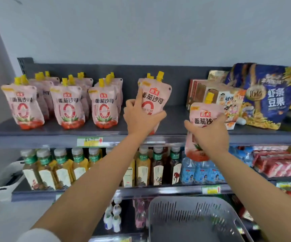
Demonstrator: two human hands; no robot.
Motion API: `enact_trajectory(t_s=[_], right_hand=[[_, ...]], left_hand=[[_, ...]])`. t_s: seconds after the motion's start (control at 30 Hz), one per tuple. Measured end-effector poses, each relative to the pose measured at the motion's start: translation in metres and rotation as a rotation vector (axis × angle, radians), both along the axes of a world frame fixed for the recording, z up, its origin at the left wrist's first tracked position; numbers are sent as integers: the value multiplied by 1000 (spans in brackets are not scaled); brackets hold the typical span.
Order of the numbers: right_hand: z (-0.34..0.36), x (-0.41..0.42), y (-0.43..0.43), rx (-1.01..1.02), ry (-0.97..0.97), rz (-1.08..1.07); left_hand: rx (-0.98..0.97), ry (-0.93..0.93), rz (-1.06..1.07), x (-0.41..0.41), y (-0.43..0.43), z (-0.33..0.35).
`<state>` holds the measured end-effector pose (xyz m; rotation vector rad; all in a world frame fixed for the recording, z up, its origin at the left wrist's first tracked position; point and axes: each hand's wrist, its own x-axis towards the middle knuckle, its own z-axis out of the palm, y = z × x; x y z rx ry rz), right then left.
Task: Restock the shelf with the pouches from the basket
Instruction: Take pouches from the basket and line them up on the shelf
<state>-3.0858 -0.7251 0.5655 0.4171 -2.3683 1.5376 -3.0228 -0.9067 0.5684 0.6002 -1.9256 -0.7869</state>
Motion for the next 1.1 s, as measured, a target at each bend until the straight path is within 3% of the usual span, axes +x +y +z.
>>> enact_trajectory(t_s=[0.23,0.4,1.1], right_hand=[[35,-41,-22,-126,35,78],[39,-61,-31,-100,40,127],[24,-79,-77,-59,37,117]], left_hand=[[126,-8,177,-71,-26,6],[217,26,285,-108,-45,-4],[256,-77,280,-156,-69,-18]])
